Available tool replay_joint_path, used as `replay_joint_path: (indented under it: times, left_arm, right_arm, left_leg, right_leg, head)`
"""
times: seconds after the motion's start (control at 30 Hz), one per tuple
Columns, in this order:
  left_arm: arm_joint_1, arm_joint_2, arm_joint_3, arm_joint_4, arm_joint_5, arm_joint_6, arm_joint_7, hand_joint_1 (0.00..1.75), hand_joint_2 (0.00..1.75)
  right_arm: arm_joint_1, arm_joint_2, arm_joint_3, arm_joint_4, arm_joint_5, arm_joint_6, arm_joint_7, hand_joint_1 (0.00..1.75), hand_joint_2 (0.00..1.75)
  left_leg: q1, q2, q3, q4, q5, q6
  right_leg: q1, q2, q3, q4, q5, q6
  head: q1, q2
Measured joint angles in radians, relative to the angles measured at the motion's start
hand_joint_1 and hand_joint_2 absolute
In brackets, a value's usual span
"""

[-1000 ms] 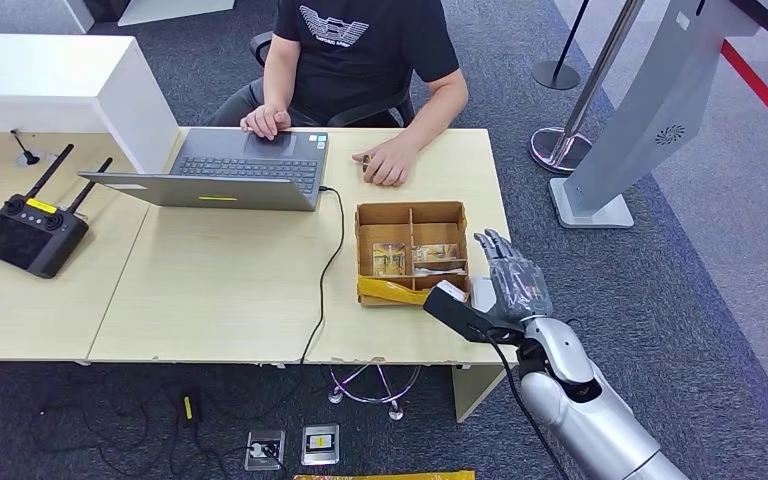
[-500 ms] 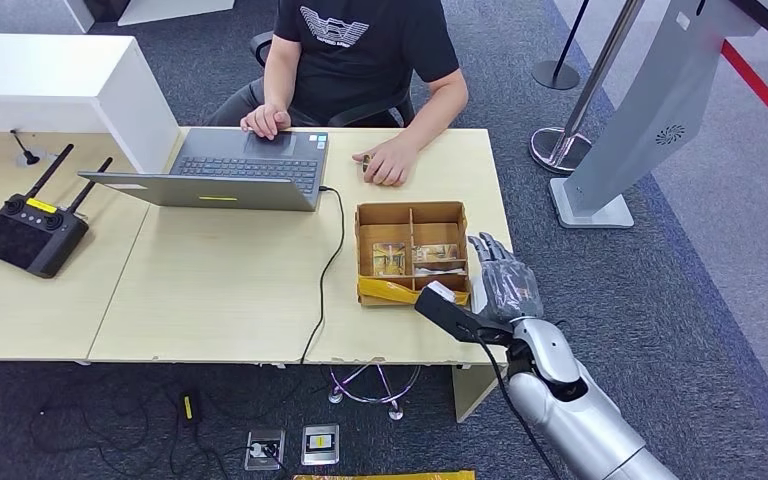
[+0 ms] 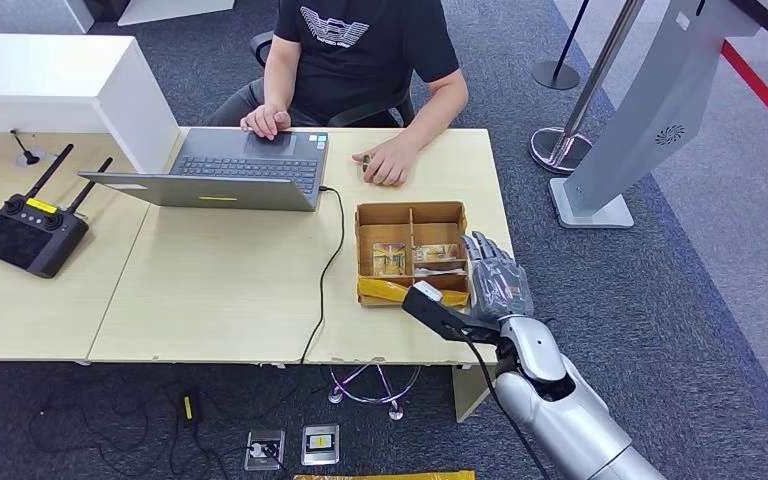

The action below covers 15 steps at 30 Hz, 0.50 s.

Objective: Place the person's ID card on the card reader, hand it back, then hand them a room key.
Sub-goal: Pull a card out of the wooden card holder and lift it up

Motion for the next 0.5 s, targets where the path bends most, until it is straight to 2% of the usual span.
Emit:
replay_joint_path:
  times: [0.27, 0.5]
  left_arm:
    - [0.001, 0.0, 0.0, 0.0, 0.0, -0.003, -0.005, 0.0, 0.0]
    - [0.001, -0.001, 0.0, 0.0, 0.001, 0.01, -0.005, 0.0, 0.0]
  right_arm:
    - [-0.003, 0.035, -0.022, 0.002, 0.063, 0.041, -0.018, 0.0, 1.75]
    - [-0.015, 0.071, -0.041, 0.029, 0.106, 0.025, -0.054, 0.0, 1.75]
  left_leg:
    - [0.0, 0.0, 0.0, 0.0, 0.0, 0.0]
    - [0.0, 0.0, 0.0, 0.0, 0.0, 0.0]
  right_leg:
    - [0.0, 0.0, 0.0, 0.0, 0.0, 0.0]
    - [0.0, 0.0, 0.0, 0.0, 0.0, 0.0]
  head:
    - [0.0, 0.0]
    - [0.0, 0.0]
